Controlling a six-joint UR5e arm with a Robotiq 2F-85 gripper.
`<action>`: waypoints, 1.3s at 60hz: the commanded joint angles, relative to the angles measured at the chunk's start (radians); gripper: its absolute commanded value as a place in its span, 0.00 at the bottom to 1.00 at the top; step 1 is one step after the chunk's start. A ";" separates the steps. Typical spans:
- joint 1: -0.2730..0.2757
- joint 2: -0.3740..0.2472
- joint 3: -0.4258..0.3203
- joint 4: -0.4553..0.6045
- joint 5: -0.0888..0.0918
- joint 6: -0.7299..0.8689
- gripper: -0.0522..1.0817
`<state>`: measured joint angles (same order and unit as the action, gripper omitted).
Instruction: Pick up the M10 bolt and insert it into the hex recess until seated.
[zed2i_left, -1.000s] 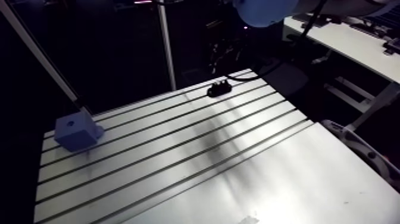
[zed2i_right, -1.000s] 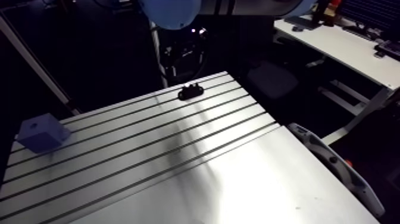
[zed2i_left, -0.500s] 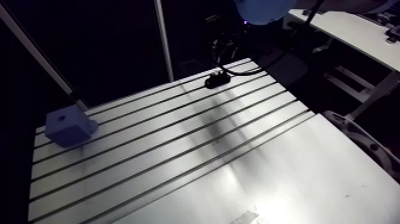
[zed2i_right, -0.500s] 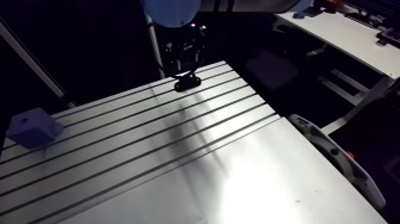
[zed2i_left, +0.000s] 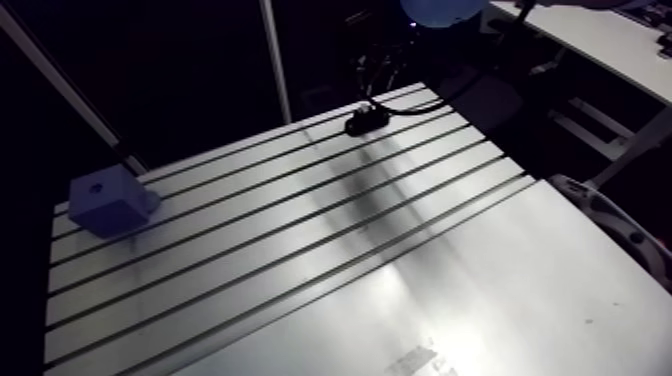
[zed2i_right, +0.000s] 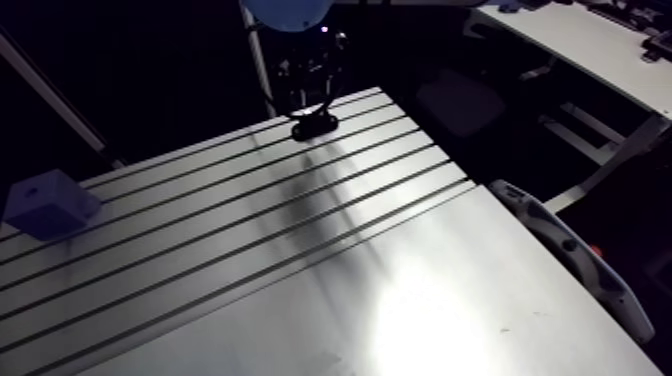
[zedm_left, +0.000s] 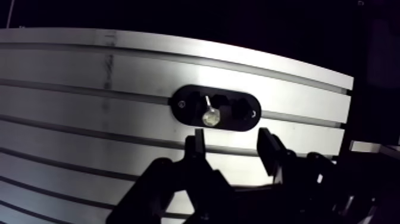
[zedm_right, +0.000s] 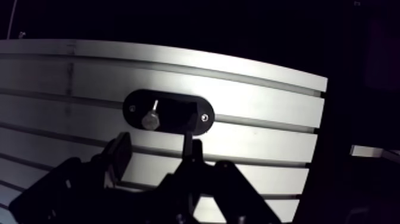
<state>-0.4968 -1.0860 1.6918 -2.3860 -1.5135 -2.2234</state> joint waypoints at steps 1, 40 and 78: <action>0.001 0.012 -0.004 0.000 0.000 0.000 0.43; 0.004 0.045 -0.014 -0.002 0.002 0.001 0.47; 0.009 0.062 -0.035 0.003 0.005 0.000 0.47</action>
<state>-0.4889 -1.0273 1.6553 -2.3837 -1.5091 -2.2227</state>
